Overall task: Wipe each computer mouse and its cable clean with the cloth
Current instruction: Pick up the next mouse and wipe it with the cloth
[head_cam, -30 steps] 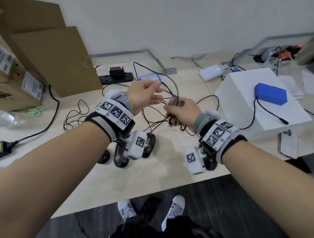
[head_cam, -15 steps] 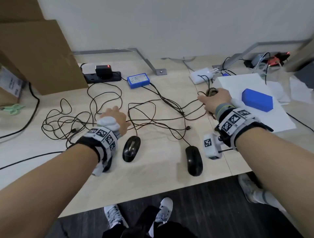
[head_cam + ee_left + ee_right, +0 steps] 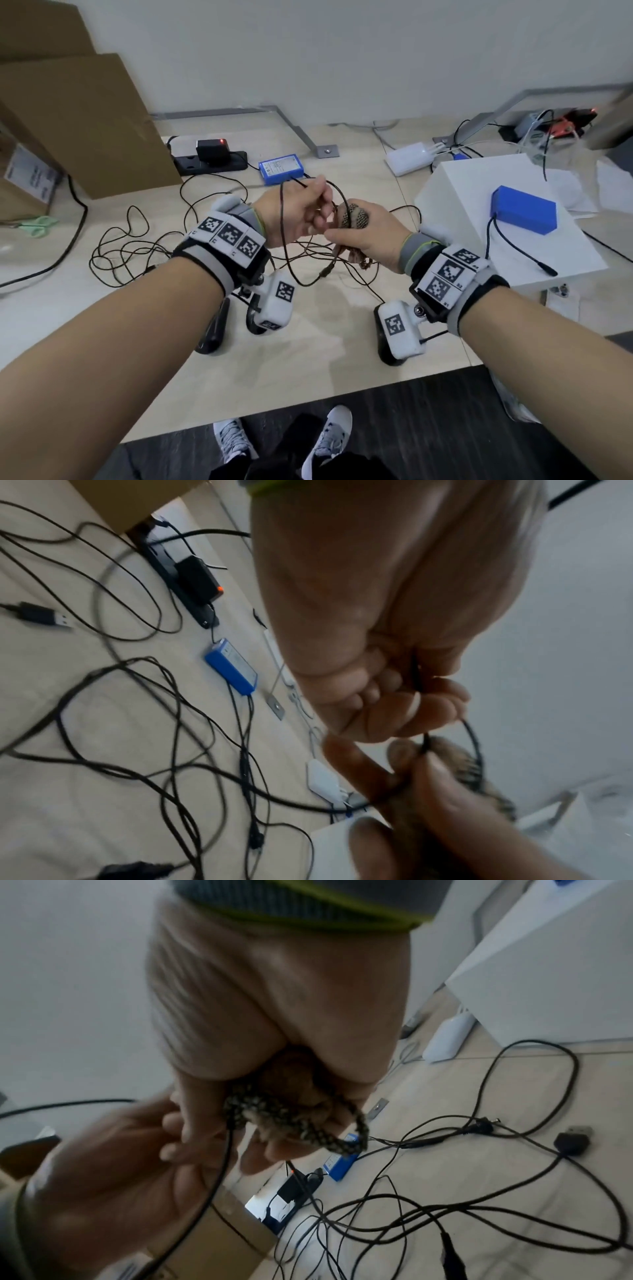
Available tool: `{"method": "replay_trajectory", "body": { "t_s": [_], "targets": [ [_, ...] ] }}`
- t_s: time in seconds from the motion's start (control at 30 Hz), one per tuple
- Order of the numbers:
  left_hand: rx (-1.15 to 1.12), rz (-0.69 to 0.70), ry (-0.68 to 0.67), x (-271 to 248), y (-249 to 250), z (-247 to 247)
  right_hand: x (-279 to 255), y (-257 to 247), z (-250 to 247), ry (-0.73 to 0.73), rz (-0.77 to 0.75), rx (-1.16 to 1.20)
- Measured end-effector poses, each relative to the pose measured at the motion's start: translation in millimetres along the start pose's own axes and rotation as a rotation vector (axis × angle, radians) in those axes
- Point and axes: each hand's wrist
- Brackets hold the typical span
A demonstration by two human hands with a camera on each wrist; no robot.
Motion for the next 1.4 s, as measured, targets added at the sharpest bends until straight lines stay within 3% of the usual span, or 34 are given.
{"method": "replay_trajectory", "body": {
  "t_s": [0.07, 0.13, 0.2, 0.33, 0.4, 0.47, 0.57, 0.7, 0.83, 1.0, 1.17, 1.27, 1.4],
  "targets": [
    [0.003, 0.017, 0.012, -3, -3, -11, 1, -4, -1, -0.021, 0.028, 0.058],
    [-0.014, -0.018, 0.049, -8, -10, -22, 3, -7, -3, 0.052, 0.064, 0.034],
    [0.026, -0.109, 0.133, -12, -19, -31, 13, -9, -12, 0.217, 0.119, -0.005],
    [0.390, -0.222, 0.360, -25, -45, -50, 40, -14, -50, 0.656, 0.173, 0.053],
    [0.562, -0.250, 0.419, -32, -64, -60, 46, -19, -69, 0.772, 0.160, 0.088],
    [0.760, -0.300, 0.435, -43, -84, -70, 53, -15, -79, 0.789, 0.171, 0.003],
    [0.967, -0.406, 0.430, -62, -113, -79, 88, 37, -100, 0.824, 0.248, -0.223],
    [1.192, -0.541, 0.316, -74, -148, -76, 42, 33, -46, 0.821, 0.295, -0.257],
    [1.323, -0.551, 0.294, -79, -165, -57, 27, 74, -15, 0.778, 0.412, -0.209],
    [1.122, -0.552, 0.431, -88, -167, -67, 27, 90, 20, 0.633, 0.359, -0.168],
    [0.717, -0.314, 0.622, -108, -142, -80, 29, 66, 62, 0.446, 0.256, -0.058],
    [0.508, -0.161, 0.624, -120, -111, -86, 27, 48, 89, 0.332, 0.177, -0.006],
    [0.223, -0.023, 0.557, -139, -62, -95, 27, 16, 127, 0.315, -0.044, -0.030]
  ]
}}
Point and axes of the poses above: each hand's wrist, its own x-axis towards the middle knuckle, its own z-axis out of the palm, y = z × x, and after that the axes turned 7 degrees about z, right-handed
